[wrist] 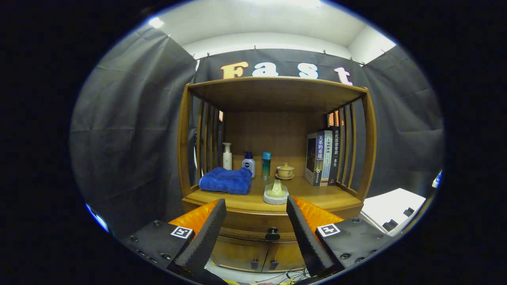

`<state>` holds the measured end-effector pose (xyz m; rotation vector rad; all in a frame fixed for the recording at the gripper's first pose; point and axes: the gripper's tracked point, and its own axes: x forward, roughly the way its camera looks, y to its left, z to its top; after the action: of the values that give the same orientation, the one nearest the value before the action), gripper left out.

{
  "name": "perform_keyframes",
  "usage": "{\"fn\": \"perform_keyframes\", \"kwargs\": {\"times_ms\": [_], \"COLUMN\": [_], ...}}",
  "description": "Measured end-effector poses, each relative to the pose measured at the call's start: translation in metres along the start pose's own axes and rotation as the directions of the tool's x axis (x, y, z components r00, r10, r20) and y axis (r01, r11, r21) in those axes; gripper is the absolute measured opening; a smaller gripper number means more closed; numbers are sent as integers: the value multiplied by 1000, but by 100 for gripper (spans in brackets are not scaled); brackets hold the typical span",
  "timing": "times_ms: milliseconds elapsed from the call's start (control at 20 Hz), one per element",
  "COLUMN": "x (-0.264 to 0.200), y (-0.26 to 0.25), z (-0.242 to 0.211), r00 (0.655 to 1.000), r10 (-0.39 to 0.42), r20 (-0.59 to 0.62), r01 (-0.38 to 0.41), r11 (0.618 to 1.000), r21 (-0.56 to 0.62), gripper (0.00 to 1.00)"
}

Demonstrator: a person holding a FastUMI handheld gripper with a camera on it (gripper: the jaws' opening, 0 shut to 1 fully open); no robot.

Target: Pull open the drawer, take out the items inside it, and place them on the countertop above the cabinet.

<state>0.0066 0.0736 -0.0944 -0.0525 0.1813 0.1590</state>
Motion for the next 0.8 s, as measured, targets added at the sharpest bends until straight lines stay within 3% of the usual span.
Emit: {"fn": "perform_keyframes", "kwargs": {"times_ms": [800], "x": [-5], "y": [-21], "z": [-7], "r00": [999], "r10": [-36], "r20": [-3], "r01": [36], "r11": [999], "r21": [15], "gripper": [98]}}
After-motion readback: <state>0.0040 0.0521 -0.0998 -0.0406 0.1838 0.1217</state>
